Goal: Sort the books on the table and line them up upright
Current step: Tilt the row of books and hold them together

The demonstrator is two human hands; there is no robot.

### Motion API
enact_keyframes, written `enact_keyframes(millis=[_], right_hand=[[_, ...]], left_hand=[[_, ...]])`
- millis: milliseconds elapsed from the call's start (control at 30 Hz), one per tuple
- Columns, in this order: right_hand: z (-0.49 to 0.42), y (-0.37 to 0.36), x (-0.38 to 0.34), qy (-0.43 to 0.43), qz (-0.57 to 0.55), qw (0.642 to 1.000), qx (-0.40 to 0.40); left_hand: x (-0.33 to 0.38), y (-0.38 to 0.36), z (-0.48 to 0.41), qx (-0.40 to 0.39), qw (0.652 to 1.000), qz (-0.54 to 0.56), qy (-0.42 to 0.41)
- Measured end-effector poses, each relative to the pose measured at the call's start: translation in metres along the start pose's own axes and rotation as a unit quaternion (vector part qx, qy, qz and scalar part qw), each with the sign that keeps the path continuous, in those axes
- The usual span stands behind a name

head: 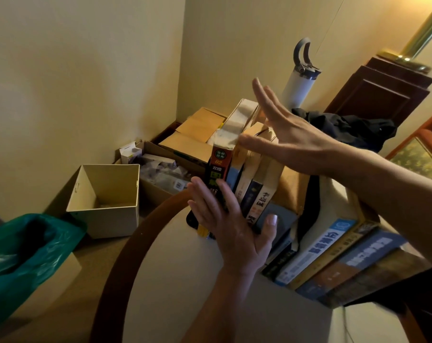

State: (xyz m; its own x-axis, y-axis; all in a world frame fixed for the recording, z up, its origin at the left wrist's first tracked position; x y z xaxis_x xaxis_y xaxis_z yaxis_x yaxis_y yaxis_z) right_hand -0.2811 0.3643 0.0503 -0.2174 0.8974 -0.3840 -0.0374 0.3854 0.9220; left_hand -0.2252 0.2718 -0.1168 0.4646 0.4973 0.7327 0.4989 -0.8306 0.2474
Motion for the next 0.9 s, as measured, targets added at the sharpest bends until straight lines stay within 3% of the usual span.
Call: enact_keyframes(millis=[100,267,667,900], right_hand=[[-0.011,-0.003,0.002,-0.042,-0.043,0.998,0.018],[-0.019,-0.011,0.001,-0.014,-0.058,0.998,0.028],[-0.016,-0.015,-0.001,-0.063,-0.021,0.998,-0.022],[-0.001,-0.007,0.004,-0.081,0.027,0.995,-0.048]], left_hand=[[0.003,0.001,-0.005,0.011,1.0,0.012,0.004],[0.0,-0.002,-0.007,0.013,1.0,0.003,0.006],[0.003,-0.005,-0.006,0.034,0.999,-0.013,-0.041],[0.008,-0.003,0.001,0.034,0.999,-0.011,-0.02]])
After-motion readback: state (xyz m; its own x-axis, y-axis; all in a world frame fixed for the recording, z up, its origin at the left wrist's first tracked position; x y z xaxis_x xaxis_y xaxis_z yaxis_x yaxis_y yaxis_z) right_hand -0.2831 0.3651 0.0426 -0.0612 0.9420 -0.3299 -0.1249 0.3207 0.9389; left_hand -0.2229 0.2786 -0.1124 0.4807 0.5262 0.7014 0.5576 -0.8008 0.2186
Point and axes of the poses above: each hand's wrist, its own z-axis away from the middle knuckle, its own y-axis out of the back of the hand, x = y × z, the point moved 4 cm from there along -z, towards the middle knuckle, and after that the axes turned 6 degrees about -z, right-handed, at the moved point
